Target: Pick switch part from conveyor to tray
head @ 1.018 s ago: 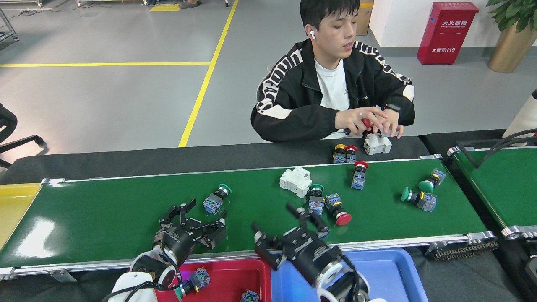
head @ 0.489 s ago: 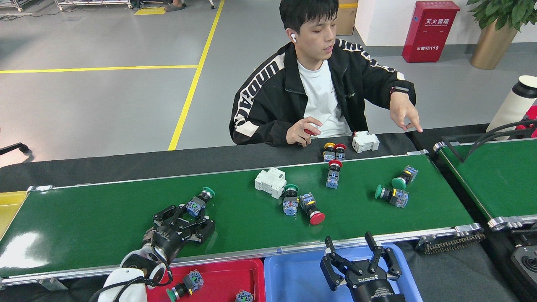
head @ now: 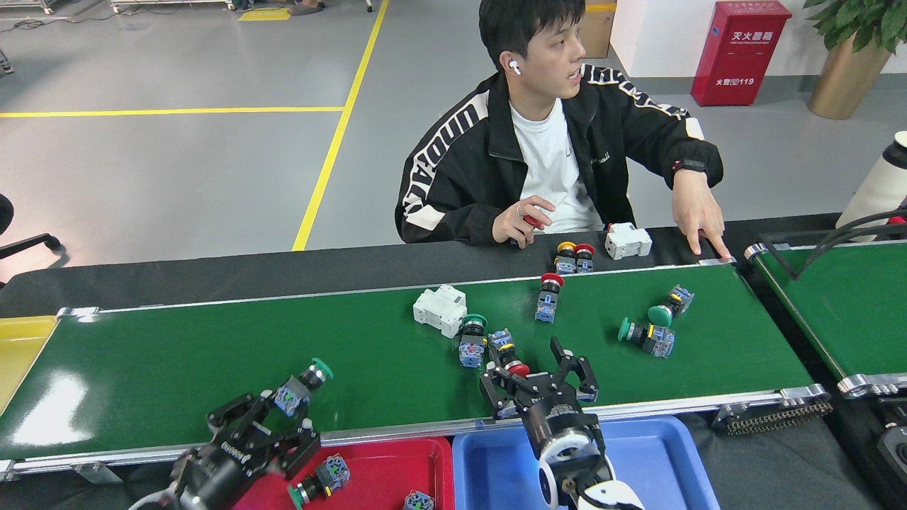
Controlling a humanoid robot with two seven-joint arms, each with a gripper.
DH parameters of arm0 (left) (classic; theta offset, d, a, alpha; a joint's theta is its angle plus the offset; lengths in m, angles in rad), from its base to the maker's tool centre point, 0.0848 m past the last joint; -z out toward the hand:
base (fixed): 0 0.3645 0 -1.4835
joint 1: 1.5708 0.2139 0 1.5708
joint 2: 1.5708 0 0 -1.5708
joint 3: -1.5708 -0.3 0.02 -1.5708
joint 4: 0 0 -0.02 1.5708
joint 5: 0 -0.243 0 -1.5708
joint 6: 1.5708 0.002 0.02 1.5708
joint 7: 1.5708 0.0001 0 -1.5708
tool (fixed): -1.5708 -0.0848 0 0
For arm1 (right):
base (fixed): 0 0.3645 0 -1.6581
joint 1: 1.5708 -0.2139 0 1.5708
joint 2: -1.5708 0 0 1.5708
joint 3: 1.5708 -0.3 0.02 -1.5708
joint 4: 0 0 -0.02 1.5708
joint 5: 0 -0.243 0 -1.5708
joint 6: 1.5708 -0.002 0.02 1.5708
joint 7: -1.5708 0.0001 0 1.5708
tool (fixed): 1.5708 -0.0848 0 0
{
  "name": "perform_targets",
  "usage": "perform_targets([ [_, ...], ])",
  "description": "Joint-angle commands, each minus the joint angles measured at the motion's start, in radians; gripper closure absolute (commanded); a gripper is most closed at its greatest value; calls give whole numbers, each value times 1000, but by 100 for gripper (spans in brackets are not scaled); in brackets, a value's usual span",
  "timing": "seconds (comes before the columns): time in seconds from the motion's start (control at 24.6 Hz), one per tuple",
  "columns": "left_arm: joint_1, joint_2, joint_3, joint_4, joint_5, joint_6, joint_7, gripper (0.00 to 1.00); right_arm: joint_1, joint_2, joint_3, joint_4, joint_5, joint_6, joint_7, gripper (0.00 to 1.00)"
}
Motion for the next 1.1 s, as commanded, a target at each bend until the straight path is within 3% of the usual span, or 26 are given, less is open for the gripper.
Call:
perform_targets([
  [0.0,40,44,12,-53,2,-74,6,94,-24,9,16,25,-1,9,-3,15],
  [0.08,109,99,21,-75,2,-91,26,94,-32,7,23,42,-1,0,-3,37],
  [0.12,129,119,21,-79,2,-91,44,91,-38,4,26,45,0,-10,-2,54],
  [0.16,136,131,20,-78,1,-91,52,81,-40,4,32,46,0,-30,-2,67],
  [0.24,139,127,18,-76,1,-91,55,45,-41,1,33,45,-1,-73,-5,88],
  [0.29,141,130,15,-76,1,-94,55,16,-40,1,33,39,-3,-88,-6,94],
  [0.33,144,124,15,-76,1,-94,56,0,-38,-1,32,31,-4,-93,-8,94],
  [0.49,147,96,37,-69,10,-94,56,0,-20,-4,33,-27,-39,-146,-6,95],
  [0.57,150,56,110,-66,12,-91,58,0,22,-41,32,-142,-63,-192,-5,95],
  [0.69,155,-77,278,-72,12,-80,44,0,154,-119,35,-369,-96,-320,3,95],
  [0.73,152,-146,366,-73,10,-67,30,0,236,-148,35,-467,-102,-414,4,94],
  [0.86,146,-243,489,-75,10,24,-30,0,367,-177,36,-579,-101,-599,7,85],
  [0.9,147,-246,502,-73,10,80,-34,0,396,-173,39,-581,-99,-631,20,67],
  [0.94,144,-244,500,-69,8,122,-34,0,404,-157,59,-576,-98,-629,33,31],
  [0.98,144,-244,499,-69,8,143,-34,0,405,-137,72,-575,-98,-622,49,4],
  [1.06,139,-243,495,-70,8,159,-36,0,405,-99,93,-569,-96,-586,107,2],
])
